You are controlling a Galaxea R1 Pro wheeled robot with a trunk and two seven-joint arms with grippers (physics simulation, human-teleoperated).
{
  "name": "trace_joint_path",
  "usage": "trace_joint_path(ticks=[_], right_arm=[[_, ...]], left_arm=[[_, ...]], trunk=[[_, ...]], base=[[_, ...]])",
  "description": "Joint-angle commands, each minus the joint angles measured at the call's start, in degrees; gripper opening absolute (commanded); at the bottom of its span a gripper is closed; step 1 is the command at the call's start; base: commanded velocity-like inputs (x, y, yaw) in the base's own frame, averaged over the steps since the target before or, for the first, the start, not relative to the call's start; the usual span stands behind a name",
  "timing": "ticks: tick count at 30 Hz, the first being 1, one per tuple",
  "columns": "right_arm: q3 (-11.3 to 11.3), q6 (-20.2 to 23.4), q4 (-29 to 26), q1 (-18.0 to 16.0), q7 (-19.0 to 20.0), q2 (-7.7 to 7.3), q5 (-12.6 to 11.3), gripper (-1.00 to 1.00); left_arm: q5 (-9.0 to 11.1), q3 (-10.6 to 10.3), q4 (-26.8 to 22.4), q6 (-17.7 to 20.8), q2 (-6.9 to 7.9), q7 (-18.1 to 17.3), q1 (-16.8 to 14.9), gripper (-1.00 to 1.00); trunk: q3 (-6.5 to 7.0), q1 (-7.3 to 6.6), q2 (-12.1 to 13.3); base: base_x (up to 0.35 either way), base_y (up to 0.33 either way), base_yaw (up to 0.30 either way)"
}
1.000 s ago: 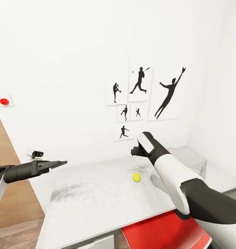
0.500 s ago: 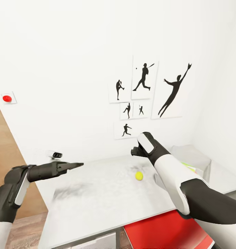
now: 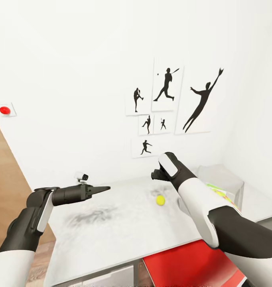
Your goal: Put all the toys in the child's room - the three board games (two on the bed and one on the table), the two jigsaw puzzles on the table, and the tennis ball on the table - inside the toy box on the table in the child's room.
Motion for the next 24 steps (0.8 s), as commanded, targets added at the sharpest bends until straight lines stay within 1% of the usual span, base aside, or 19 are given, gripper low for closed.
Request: trace_joint_path(ticks=[1, 3, 4, 5, 6, 7, 8, 9, 12, 14, 17, 24], right_arm=[[0.3, 0.14, -0.05, -0.05, -0.55, -0.04, -0.61, 1.0], [0.26, 0.15, -0.01, -0.04, -0.57, -0.03, -0.61, 1.0], [0.24, 0.15, 0.04, -0.04, -0.58, -0.03, -0.61, 1.0], [0.23, 0.15, 0.07, -0.04, -0.59, -0.03, -0.61, 1.0], [0.23, 0.15, 0.09, -0.04, -0.56, -0.06, -0.61, 1.0], [0.22, 0.15, 0.1, -0.04, -0.55, -0.07, -0.61, 1.0], [0.22, 0.15, 0.11, -0.03, -0.56, -0.09, -0.61, 1.0], [0.22, 0.15, 0.15, -0.03, -0.58, -0.1, -0.61, 1.0], [0.22, 0.15, 0.19, -0.03, -0.59, -0.11, -0.61, 1.0], [0.26, 0.15, 0.21, -0.03, -0.58, -0.12, -0.61, 1.0], [0.35, 0.15, 0.23, -0.03, -0.54, -0.07, -0.61, 1.0], [0.39, 0.15, 0.36, -0.03, -0.51, -0.08, -0.53, 1.0]], left_arm=[[0.19, 0.03, -0.03, 0.59, 0.06, -0.15, -0.05, 1.0], [0.21, 0.07, -0.02, 0.59, -0.05, -0.14, -0.14, 1.0], [0.17, 0.06, -0.02, 0.59, -0.28, -0.08, -0.75, 1.0], [0.12, -0.03, -0.03, 0.59, -0.74, -0.04, -2.53, 1.0], [0.06, -0.19, 0.19, 0.59, -1.36, 0.0, -5.38, 1.0], [0.02, -0.27, 0.47, 0.59, -1.68, 0.02, -6.98, 1.0], [-0.12, -0.51, 1.48, 0.59, -2.21, 0.06, -10.04, 1.0], [-0.26, -0.84, 2.77, 0.59, -2.55, 0.08, -12.36, 1.0], [-0.38, -1.6, 5.42, 0.59, -2.87, 0.1, -15.38, 1.0], [-0.41, -1.84, 6.31, 0.59, -2.91, 0.11, -16.42, 1.0], [-0.4, -1.95, 6.82, 0.59, -2.87, 0.12, -17.06, 1.0], [-0.31, -1.87, 7.35, 0.59, -3.07, 0.08, -17.54, 1.0]], trunk=[[-0.24, 0.04, -0.14], [-0.43, 0.04, -0.14], [-0.52, 0.04, -0.14], [-0.61, 0.04, -0.14], [-0.71, 0.04, -0.14], [-0.8, 0.04, -0.14], [-0.9, 0.04, -0.14], [-0.99, 0.04, -0.14], [-1.28, 0.04, -0.14], [-1.46, 0.04, -0.14], [-1.75, 0.04, -0.14], [-2.41, 0.04, -0.14]], base=[[0.0, 0.0, 0.0], [0.0, 0.0, 0.0], [0.0, 0.0, 0.0], [0.0, 0.0, 0.0], [0.0, 0.0, 0.0], [0.0, 0.0, 0.0], [0.0, 0.0, 0.0], [0.0, 0.0, 0.0], [0.0, 0.0, 0.0], [0.0, 0.0, 0.0], [0.0, 0.0, 0.0], [0.0, 0.0, 0.0]])
